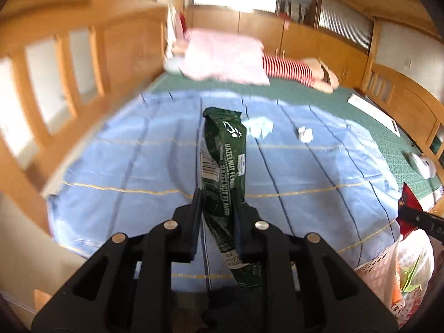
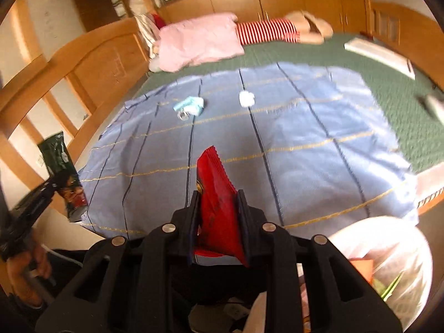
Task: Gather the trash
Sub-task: 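Carry both items to the white bin and open both tools to drop them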
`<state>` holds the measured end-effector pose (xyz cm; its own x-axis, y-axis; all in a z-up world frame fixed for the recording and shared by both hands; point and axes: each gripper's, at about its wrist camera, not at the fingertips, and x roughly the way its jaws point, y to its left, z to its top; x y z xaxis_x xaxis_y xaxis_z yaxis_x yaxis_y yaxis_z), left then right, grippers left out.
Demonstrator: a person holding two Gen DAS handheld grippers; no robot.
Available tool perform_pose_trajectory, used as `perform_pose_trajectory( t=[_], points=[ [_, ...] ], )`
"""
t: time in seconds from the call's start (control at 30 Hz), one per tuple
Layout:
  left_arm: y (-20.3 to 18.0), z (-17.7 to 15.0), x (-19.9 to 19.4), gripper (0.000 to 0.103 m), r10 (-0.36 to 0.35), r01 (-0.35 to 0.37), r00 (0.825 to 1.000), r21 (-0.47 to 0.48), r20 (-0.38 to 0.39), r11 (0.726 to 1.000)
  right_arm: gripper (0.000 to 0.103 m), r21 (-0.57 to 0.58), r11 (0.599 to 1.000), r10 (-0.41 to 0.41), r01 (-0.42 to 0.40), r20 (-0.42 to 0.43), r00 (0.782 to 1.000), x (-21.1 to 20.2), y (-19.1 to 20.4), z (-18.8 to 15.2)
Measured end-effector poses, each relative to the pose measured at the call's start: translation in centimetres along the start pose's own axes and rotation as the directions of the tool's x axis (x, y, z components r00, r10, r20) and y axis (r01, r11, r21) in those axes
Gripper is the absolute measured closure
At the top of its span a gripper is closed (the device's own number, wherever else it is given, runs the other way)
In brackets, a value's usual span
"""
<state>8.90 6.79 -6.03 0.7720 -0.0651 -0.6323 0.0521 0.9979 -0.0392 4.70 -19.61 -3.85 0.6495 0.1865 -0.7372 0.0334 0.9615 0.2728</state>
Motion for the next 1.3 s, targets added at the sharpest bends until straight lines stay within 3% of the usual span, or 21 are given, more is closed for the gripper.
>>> perform_pose_trajectory(
  t=[0.17,0.43,0.57,0.77,0.93,1.03,1.13,1.23,1.3],
  points=[
    [-2.7,-0.6,-7.0,0.081,0.023,-0.027,0.994,0.044,0.103,0.999,0.077,-0.067,0.998,0.004,0.003,0.099,0.995,-5.1,0.7,-0.4],
    [-7.8,-1.5,-12.9,0.080,-0.021,0.000,0.983,0.112,0.180,0.994,0.077,-0.063,0.997,-0.023,0.034,0.173,0.985,-9.0,-1.9,-1.9],
    [-10.0,-1.6,-13.8,0.080,-0.056,0.026,0.979,0.153,0.195,0.988,0.077,-0.032,0.996,-0.077,0.084,0.173,0.982,-8.2,-5.3,-3.1],
    [-12.6,-2.0,-13.8,0.080,-0.086,0.045,0.978,0.208,0.192,0.977,0.077,0.017,0.987,-0.162,0.161,0.165,0.973,-10.6,-10.3,-4.3],
    [-13.8,-2.2,-13.6,0.080,-0.110,0.067,0.977,0.226,0.183,0.972,0.076,0.016,0.987,-0.159,0.159,0.162,0.974,-11.2,-12.2,-5.1],
    [-14.6,-2.4,-13.5,0.080,-0.135,0.092,0.976,0.242,0.169,0.966,0.076,-0.022,0.980,-0.194,0.198,0.134,0.972,-10.5,-12.6,-5.9],
    [-15.7,-2.9,-13.6,0.080,-0.160,0.112,0.974,0.270,0.161,0.956,0.075,0.002,0.977,-0.214,0.214,0.048,0.976,-9.0,-14.9,-7.5],
    [-17.0,-3.4,-13.6,0.080,-0.187,0.137,0.971,0.298,0.148,0.945,0.056,0.064,0.979,-0.189,0.192,-0.046,0.981,-7.6,-17.3,-8.9],
    [-17.7,-3.8,-13.4,0.080,-0.208,0.158,0.969,0.313,0.134,0.936,0.049,0.096,0.976,-0.183,0.197,-0.137,0.974,-6.0,-18.3,-10.4]
  ],
)
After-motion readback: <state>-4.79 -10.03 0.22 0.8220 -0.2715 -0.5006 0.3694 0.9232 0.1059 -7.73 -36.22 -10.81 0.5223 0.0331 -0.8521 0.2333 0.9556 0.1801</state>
